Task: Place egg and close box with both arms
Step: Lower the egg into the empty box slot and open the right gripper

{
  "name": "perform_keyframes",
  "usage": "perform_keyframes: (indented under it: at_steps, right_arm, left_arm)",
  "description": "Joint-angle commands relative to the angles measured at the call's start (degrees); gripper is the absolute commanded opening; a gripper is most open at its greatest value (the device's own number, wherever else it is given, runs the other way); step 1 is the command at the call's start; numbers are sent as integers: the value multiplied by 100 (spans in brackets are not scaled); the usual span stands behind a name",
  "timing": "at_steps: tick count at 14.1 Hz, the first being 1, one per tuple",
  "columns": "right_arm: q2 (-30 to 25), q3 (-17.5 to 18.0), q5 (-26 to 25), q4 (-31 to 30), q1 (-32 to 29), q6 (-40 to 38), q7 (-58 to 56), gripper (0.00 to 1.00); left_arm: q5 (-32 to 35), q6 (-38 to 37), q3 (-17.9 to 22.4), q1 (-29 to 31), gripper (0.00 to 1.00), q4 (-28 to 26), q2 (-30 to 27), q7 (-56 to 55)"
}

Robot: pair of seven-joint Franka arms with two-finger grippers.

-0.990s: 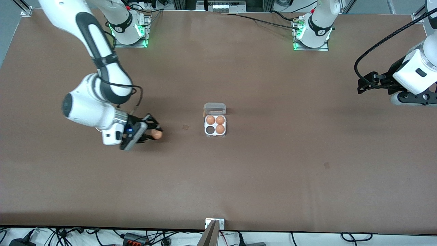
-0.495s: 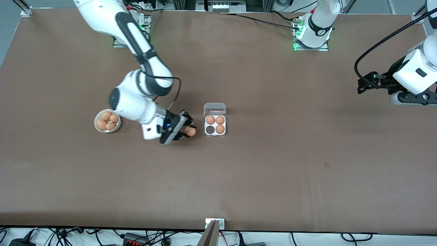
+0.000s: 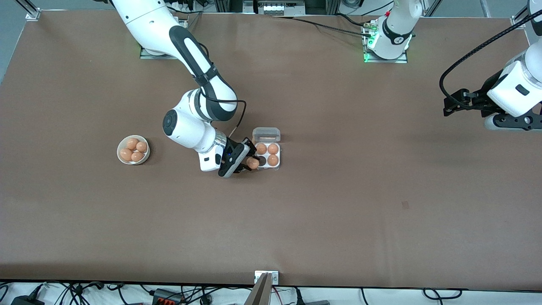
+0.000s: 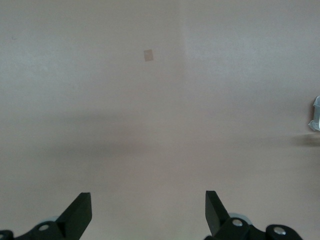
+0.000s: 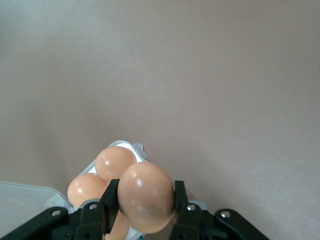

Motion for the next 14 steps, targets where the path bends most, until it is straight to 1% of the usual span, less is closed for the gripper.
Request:
perform_keyframes:
  at_steps: [1, 4, 14]
  right_arm:
    - [164, -50, 177, 149, 160, 12, -2, 11]
    - [209, -50, 317, 246, 301, 47, -2, 11]
    - [393, -59, 291, 246, 319, 47, -90, 12]
  left_arm:
    - [62, -120, -12, 13, 100, 96, -27, 106]
    - [62, -120, -12, 13, 100, 96, -27, 106]
    - [62, -128, -12, 22, 100, 96, -27, 106]
